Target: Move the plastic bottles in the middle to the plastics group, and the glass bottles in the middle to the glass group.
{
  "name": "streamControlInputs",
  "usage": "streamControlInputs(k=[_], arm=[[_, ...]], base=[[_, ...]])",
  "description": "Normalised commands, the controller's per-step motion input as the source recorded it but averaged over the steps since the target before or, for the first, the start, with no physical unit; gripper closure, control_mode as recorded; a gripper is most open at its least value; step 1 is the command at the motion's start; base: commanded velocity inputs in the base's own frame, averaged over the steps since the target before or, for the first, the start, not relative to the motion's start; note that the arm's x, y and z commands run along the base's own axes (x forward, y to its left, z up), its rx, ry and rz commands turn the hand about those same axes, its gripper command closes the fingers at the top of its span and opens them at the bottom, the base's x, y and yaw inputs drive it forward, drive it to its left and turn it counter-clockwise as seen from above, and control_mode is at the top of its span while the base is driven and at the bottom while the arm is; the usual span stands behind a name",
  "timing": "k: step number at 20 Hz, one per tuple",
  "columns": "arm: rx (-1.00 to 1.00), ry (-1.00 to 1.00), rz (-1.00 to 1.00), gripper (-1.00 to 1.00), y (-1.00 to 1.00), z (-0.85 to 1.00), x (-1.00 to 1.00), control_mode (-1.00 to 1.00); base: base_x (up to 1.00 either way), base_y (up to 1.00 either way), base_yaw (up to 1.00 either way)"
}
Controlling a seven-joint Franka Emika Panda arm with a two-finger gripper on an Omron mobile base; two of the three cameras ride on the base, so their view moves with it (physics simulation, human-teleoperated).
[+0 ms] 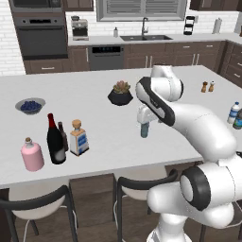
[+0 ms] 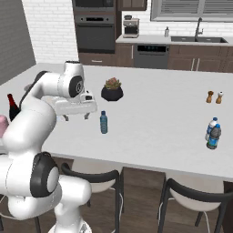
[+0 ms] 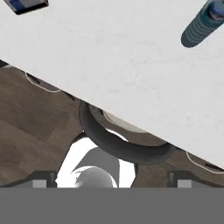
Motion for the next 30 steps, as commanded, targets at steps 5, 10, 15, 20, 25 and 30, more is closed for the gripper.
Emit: streamControlInputs(k=[5,10,15,20,25,30], arm=[[0.06,0.0,-0.11,-1.0,-0.64,-0.14,0.0,-1.0],[-0.07,-0.18,0.0,-1.0,0.06,0.03,0.0,-1.0],[-0.09,-0.19,-0.02,-1.0,0.07,0.02,0.06,-1.0],[0.0,-0.04,-0.06,-1.0,0.0,-0.01,0.48,-1.0],[0.0,-0.01,-0.11,-1.0,0.0,-0.05,0.82,-1.0],[0.0,0.0,-0.07,-1.0,0.0,-0.23,0.52,-1.0]], base=[[0.0,0.0,0.0],[0.0,0.0,0.0],[0.0,0.0,0.0],[0.0,0.0,0.0],[0.0,0.0,0.0],[0.0,0.0,0.0]])
